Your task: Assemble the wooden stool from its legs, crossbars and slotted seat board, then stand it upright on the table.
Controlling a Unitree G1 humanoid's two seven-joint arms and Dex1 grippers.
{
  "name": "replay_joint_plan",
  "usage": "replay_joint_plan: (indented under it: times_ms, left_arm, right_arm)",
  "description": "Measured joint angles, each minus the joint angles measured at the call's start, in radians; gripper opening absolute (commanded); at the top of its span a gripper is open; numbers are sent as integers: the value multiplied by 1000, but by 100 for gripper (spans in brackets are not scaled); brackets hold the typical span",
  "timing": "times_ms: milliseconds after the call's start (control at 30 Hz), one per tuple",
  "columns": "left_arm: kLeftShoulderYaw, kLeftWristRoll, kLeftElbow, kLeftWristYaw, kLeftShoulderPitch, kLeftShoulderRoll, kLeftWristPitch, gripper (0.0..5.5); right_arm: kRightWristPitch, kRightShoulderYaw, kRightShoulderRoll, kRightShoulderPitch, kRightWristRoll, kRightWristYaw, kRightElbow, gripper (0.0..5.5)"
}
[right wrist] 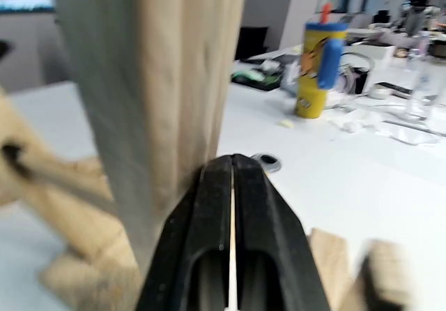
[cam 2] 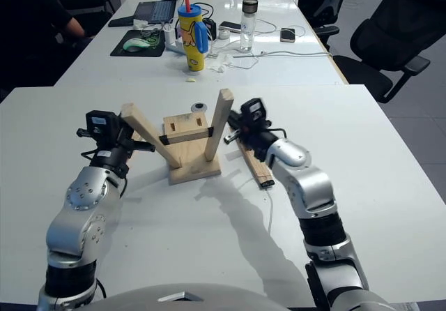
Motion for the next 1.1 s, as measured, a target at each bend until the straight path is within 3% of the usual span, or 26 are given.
replay_joint_plan:
  times_ms: [200, 400, 600, 767, 900, 1100]
  left_arm:
    - [67, 9, 110, -99, -5, 63, 18, 2]
    - [178, 17, 393, -340, -48, 295, -92, 2]
    - [75, -61, 453, -747, -92, 434, -96, 2]
    - [-20, -170, 350, -1119, -26, 617, -1, 2]
    - [-91, -156, 339, -1231, 46, 719, 55, 2]
    - [-159, -154, 263, -1245, 94, 725, 106, 2]
  right_arm:
    - [32, 66, -48, 130, -7, 100, -73, 0]
    - [22, 4, -56, 126, -61, 60, 10, 0]
    - [-91, 5, 19, 96, -93, 55, 29, 0]
    - [-161, 107, 62, 62, -96, 152, 20, 0]
    - [-162, 196, 88, 62, -87, 235, -10, 0]
    - [-107, 235, 151, 53, -25, 288, -37, 0]
